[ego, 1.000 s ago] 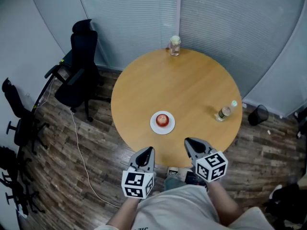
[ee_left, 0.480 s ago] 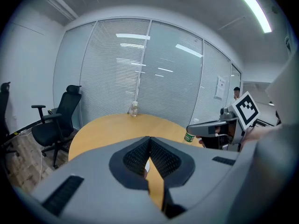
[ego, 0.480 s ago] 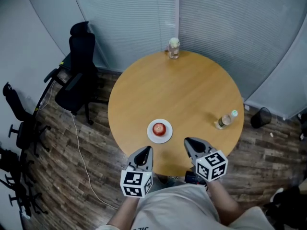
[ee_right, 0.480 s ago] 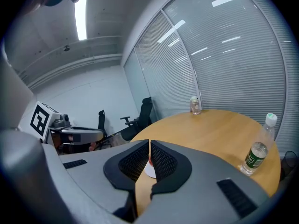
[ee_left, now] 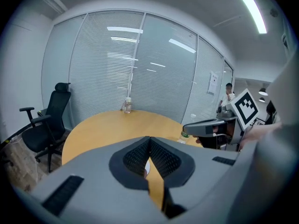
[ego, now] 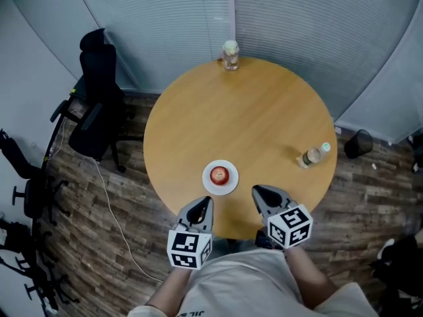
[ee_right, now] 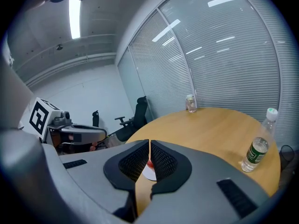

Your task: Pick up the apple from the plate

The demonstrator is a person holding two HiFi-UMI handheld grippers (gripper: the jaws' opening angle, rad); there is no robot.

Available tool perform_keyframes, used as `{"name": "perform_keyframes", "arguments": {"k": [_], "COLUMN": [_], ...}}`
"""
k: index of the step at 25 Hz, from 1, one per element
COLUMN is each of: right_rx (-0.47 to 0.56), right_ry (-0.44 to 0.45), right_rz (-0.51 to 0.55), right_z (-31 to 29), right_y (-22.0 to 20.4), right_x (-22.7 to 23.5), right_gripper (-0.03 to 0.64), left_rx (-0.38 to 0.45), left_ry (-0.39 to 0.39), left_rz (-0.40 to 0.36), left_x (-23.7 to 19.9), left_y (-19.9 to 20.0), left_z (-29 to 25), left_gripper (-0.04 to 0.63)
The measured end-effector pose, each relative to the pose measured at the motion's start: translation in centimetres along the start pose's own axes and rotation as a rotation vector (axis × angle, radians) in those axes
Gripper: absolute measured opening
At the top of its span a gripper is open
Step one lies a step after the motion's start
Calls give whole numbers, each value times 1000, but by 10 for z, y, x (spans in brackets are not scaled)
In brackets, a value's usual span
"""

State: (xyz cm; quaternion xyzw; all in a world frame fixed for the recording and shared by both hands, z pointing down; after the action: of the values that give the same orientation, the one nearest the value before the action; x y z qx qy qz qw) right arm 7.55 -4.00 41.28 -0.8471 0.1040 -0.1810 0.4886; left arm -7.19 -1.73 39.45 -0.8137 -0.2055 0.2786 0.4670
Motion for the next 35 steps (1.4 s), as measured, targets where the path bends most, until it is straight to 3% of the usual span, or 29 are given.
{"name": "perform_keyframes", "arguments": {"k": [12,23,35], "right_rx": [-51,-95,-142], "right_ry": [-39,-37,-21], "right_rz": [-24,-12,-36], "right_z": [-18,-38,-52], "right_y": [-16,-28,-43], "right_x": [3,2,6], "right_gripper": [35,35,35], "left_rx": [-34,-71,-125], "left_ry": [-64,-97,-88], "left_rz": [-32,-6,-11], "left_x": [-16,-25,-34], "left_y": [-11,-27,-46], "left_z": [-21,-45,-67], "left_gripper": [3,4,5]}}
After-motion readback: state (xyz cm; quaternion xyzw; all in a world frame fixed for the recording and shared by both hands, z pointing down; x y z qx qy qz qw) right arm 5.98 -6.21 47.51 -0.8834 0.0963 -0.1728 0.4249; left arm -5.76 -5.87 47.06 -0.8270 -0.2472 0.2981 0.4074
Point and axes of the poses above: the fingertips, and each gripper's own axes: z backward along the fingers, x to its right, y out of its top, the point moved 2 cm from there along z, backward along the fingers, and after that the axes turned 12 degrees about -y, right-handed, at the moved point
